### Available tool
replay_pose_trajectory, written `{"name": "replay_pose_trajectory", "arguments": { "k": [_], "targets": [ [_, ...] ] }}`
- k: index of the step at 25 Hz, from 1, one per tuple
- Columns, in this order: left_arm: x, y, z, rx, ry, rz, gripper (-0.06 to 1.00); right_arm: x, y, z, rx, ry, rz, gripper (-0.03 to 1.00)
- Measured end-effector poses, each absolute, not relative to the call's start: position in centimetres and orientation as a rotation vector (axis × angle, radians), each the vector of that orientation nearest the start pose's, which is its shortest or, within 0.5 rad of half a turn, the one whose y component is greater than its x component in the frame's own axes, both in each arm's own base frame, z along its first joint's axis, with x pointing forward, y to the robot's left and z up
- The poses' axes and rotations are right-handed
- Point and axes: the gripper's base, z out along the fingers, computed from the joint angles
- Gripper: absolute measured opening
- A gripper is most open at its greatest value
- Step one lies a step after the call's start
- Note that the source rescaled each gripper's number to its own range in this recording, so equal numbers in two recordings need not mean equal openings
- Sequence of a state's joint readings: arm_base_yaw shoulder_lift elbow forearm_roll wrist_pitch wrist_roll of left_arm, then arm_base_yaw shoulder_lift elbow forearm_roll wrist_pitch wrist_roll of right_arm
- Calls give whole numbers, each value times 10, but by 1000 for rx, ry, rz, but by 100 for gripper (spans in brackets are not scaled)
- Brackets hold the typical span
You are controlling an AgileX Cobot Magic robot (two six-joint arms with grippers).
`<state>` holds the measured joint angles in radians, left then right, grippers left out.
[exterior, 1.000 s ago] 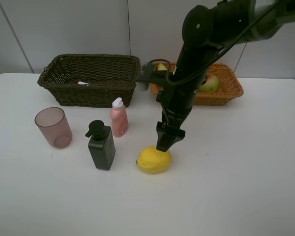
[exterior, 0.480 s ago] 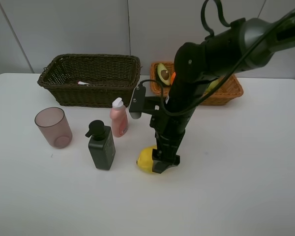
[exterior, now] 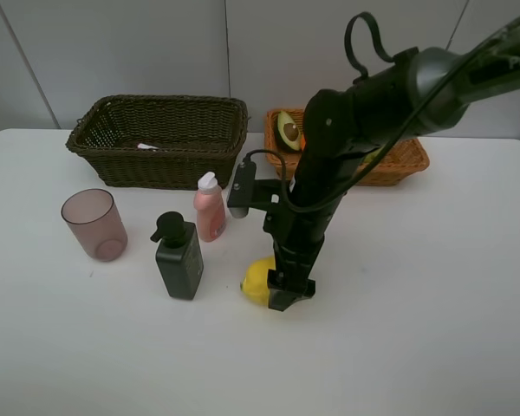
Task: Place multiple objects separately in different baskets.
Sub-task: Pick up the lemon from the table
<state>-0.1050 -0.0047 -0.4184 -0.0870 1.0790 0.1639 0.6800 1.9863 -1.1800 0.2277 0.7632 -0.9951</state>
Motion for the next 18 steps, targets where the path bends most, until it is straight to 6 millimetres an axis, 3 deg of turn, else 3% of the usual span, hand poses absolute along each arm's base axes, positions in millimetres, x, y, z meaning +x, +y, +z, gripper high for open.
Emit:
{"name": "replay_pose_trajectory", "arguments": {
  "k": [18],
  "targets": [
    [1, -7, 253, 287, 2117, -72, 89, 273, 241, 105, -2072, 2243, 252, 100]
  ]
}}
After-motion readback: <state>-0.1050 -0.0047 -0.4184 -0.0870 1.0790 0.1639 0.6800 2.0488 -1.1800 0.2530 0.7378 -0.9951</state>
